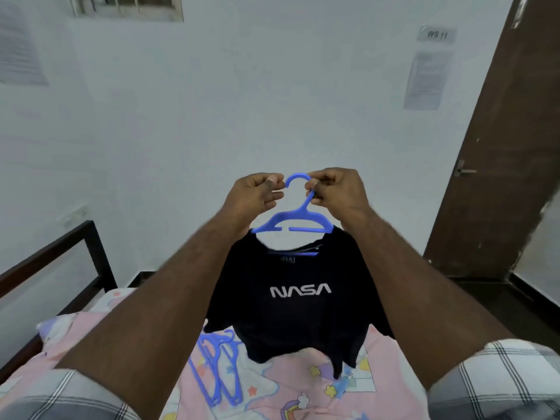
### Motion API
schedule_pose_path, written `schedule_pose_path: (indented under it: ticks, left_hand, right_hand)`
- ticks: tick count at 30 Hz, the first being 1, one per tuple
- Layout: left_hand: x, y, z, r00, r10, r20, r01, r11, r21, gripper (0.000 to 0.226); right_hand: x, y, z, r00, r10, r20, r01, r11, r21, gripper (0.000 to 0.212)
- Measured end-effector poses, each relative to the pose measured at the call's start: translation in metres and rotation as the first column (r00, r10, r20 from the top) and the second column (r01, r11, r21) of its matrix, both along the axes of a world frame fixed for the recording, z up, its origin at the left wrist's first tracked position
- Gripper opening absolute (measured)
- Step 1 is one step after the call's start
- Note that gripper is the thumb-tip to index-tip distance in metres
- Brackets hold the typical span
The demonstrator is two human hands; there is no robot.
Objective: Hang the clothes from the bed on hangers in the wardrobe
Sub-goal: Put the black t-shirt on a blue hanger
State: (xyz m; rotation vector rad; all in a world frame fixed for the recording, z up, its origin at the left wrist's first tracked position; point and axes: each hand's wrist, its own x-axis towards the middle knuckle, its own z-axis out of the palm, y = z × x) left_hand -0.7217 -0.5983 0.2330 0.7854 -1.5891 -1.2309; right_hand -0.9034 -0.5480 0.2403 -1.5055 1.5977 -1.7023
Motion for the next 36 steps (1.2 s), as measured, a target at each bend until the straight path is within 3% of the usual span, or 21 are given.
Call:
schedule_pose_path:
  ticks: [6, 13, 16, 21, 26, 28, 36]
  left_hand:
    - [-0.003, 0.018, 0.014, 0.995, 0.021, 0.094, -0.018, 0.999, -0.035, 0.027]
    - [-0.035, 0.028, 0.016, 0.999, 0.006, 0.034, -0.002, 0.993, -0.12, 0.022]
    - [-0.044, 0.029, 0.016, 1.0, 0.03, -0.008, -0.031, 0.996, -0.086, 0.021]
    - [-0.04, 0.023, 0.024, 0.992, 0.11, -0.065, -0.114, 0.992, -0.057, 0.02]
    - [-0.04, 0.017, 0.037, 0.982, 0.172, -0.079, -0.177, 0.982, -0.065, 0.02]
    - [-0.038, 0.015, 0.038, 0.976, 0.199, -0.083, -0.205, 0.976, -0.07, 0.02]
    - [-0.018, 0.004, 0.045, 0.96, 0.269, -0.083, -0.276, 0.957, -0.091, 0.021]
  right_hand:
    - [0.002, 0.022, 0.013, 1.0, 0.014, -0.019, -0.014, 1.0, 0.017, 0.01]
    - [0.001, 0.034, 0.017, 0.994, 0.102, -0.036, -0.102, 0.995, 0.024, 0.012]
    - [-0.037, 0.046, 0.008, 0.995, 0.101, 0.011, -0.101, 0.994, 0.05, 0.012]
    - [-0.118, 0.069, -0.04, 0.991, 0.018, -0.131, 0.016, 0.967, 0.254, 0.01]
    - [-0.141, 0.082, -0.061, 0.994, 0.108, -0.03, -0.093, 0.945, 0.312, 0.021]
    - [-0.145, 0.083, -0.062, 0.988, 0.156, 0.002, -0.148, 0.937, 0.317, 0.016]
    - [-0.153, 0.07, -0.052, 0.964, 0.138, -0.228, -0.059, 0.944, 0.324, 0.025]
